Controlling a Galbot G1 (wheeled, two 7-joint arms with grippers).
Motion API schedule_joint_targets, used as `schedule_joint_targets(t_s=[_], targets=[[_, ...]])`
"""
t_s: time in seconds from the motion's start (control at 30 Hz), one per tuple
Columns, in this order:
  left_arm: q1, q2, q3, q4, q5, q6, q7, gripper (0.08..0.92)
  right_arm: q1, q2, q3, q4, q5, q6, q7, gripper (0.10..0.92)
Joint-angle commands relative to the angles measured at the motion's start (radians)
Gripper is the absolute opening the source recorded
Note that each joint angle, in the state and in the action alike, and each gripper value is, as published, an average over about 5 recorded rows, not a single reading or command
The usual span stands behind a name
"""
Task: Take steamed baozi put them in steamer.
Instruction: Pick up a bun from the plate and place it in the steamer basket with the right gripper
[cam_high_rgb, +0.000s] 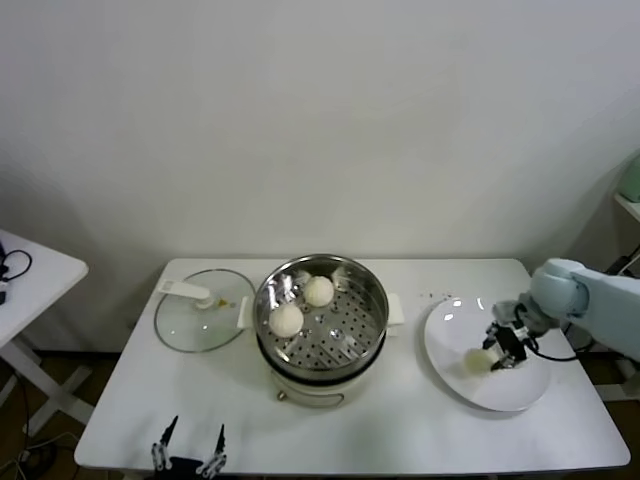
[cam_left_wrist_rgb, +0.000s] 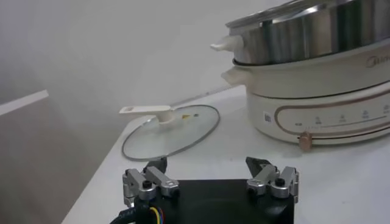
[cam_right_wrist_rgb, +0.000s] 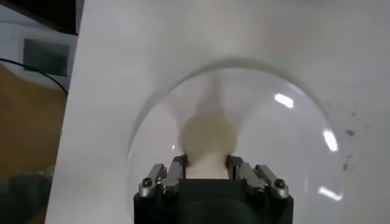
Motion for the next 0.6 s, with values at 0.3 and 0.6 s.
schedule_joint_targets(t_s=[0.3,0.6], targets=[[-0.002,-0.002,-0.005,0.003,0.000,-0.004,0.000,0.823,0.639,0.234,-0.162,0.285,0.026,0.367,-0.048,0.475],[-0.002,-0.005,-0.001,0.001,0.002,-0.006,-0.001,0.823,0.534,0.361,-0.068,0.448,-0.096,0.390,-0.002,0.475]])
